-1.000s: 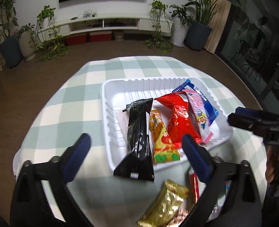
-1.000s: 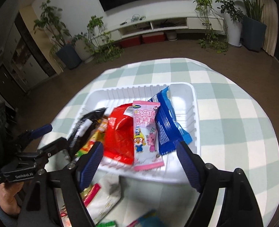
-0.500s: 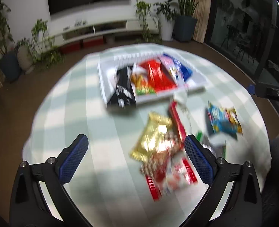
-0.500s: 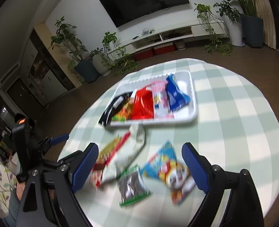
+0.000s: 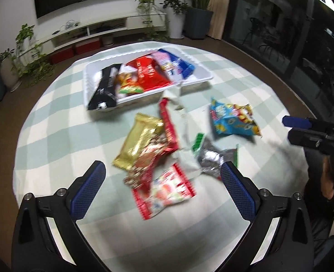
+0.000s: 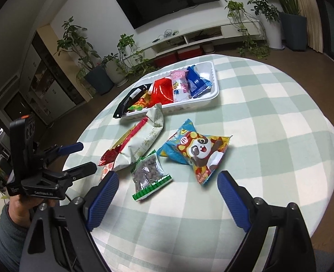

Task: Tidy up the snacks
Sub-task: 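Move both tools back over the remaining snacks, then grasp the white-red long packet with the left tool while the right tool grasps the blue cartoon bag, then lower both packets into the white tray and open both tools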

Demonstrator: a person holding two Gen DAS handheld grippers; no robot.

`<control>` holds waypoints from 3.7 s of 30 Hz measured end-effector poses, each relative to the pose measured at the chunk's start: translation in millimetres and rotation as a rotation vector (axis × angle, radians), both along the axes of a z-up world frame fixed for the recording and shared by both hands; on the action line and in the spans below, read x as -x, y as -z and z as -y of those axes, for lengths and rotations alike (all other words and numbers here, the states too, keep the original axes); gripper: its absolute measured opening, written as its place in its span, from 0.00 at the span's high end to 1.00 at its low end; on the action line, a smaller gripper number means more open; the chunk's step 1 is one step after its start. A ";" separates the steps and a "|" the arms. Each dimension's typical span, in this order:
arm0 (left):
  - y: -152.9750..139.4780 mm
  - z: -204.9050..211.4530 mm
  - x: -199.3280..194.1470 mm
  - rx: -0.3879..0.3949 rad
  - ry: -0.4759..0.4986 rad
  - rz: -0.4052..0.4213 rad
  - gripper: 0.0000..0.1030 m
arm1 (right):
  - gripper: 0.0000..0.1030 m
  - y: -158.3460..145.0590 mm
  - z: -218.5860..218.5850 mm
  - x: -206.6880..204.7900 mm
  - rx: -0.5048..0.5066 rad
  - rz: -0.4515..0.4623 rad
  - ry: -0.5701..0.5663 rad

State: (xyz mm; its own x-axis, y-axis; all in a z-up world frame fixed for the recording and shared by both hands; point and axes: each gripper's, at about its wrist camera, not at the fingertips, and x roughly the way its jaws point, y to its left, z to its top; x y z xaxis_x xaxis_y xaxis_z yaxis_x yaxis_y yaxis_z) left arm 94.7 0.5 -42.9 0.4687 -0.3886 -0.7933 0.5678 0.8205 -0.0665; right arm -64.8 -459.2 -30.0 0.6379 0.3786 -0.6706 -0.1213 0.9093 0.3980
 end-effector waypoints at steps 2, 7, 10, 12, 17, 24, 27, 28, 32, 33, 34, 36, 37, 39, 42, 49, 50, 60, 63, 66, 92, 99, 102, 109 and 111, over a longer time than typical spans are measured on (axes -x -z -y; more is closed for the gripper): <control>-0.3 14.1 -3.8 -0.026 0.027 -0.003 0.01 | 0.16 0.6 -1.8 1.9 0.012 0.005 -0.007; 5.5 51.0 -26.7 -0.120 0.086 -0.039 0.28 | 0.24 2.6 -3.2 3.8 0.027 0.003 -0.011; 11.8 66.3 -40.7 -0.161 0.104 -0.067 0.36 | 0.25 2.9 -1.6 3.9 0.026 0.003 -0.011; 18.7 77.0 -49.7 -0.202 0.113 -0.083 0.36 | 0.25 2.9 -0.6 3.8 0.024 0.007 -0.011; 36.6 88.5 -65.8 -0.227 0.114 -0.136 0.45 | 0.27 5.0 2.6 3.1 0.013 0.005 -0.013; 57.3 96.9 -74.9 -0.229 0.122 -0.191 0.69 | 0.30 8.1 5.5 2.6 -0.005 -0.001 -0.014; 58.4 102.1 -76.2 -0.223 0.131 -0.190 0.69 | 0.31 7.6 5.3 2.8 -0.007 -0.002 -0.015; 59.3 104.2 -77.7 -0.223 0.133 -0.190 0.69 | 0.31 7.6 5.3 2.8 -0.008 -0.002 -0.016; 64.5 109.2 -82.9 -0.222 0.132 -0.203 0.69 | 0.32 9.3 4.1 3.7 -0.004 -0.011 -0.021; 64.6 109.9 -83.2 -0.224 0.132 -0.204 0.69 | 0.32 9.0 4.0 4.1 -0.003 -0.011 -0.022; 64.8 110.5 -83.7 -0.224 0.133 -0.202 0.72 | 0.32 9.4 3.9 4.0 -0.003 -0.011 -0.021; 64.0 109.3 -81.9 -0.217 0.130 -0.197 0.84 | 0.32 9.7 3.7 4.0 -0.003 -0.012 -0.023; 64.0 108.4 -81.9 -0.204 0.134 -0.203 0.85 | 0.33 10.1 3.4 4.3 -0.002 -0.014 -0.024; 63.8 108.7 -78.6 -0.201 0.141 -0.201 0.85 | 0.35 11.2 1.9 3.8 0.005 -0.021 -0.031; 62.2 108.0 -75.8 -0.182 0.151 -0.206 0.85 | 0.35 9.8 -0.6 2.0 0.021 -0.025 -0.044; 44.1 90.7 -71.9 -0.072 0.131 -0.201 0.85 | 0.35 -0.7 1.9 -20.8 0.135 -0.037 -0.104; 40.0 86.8 -71.1 -0.053 0.125 -0.197 0.85 | 0.35 -1.5 1.7 -25.6 0.154 -0.038 -0.116; 0.7 30.7 -51.6 0.171 0.043 -0.176 0.85 | 0.35 21.9 -29.2 -85.1 0.359 -0.127 -0.365; -5.3 12.2 -44.2 0.216 0.014 -0.172 0.85 | 0.34 30.1 -36.6 -95.6 0.421 -0.136 -0.412; -5.9 -5.0 -36.2 0.238 -0.015 -0.172 0.85 | 0.34 37.1 -33.3 -107.8 0.438 -0.162 -0.412; 5.8 -39.7 -20.6 0.286 -0.074 -0.193 0.85 | 0.61 47.5 -42.8 -132.3 0.382 -0.205 -0.507; 4.5 -44.6 -26.2 0.302 -0.094 -0.187 0.85 | 0.62 28.4 -9.9 -114.6 0.205 -0.148 -0.394; 0.4 -46.4 -29.4 0.306 -0.095 -0.183 0.85 | 0.62 16.4 6.2 -111.3 0.143 -0.131 -0.339; -19.4 -53.4 -54.8 0.323 -0.111 -0.153 0.85 | 0.62 -10.8 25.6 -116.8 0.047 -0.093 -0.207; -27.5 -53.0 -66.2 0.315 -0.115 -0.136 0.85 | 0.62 -21.8 34.1 -125.0 0.008 -0.079 -0.150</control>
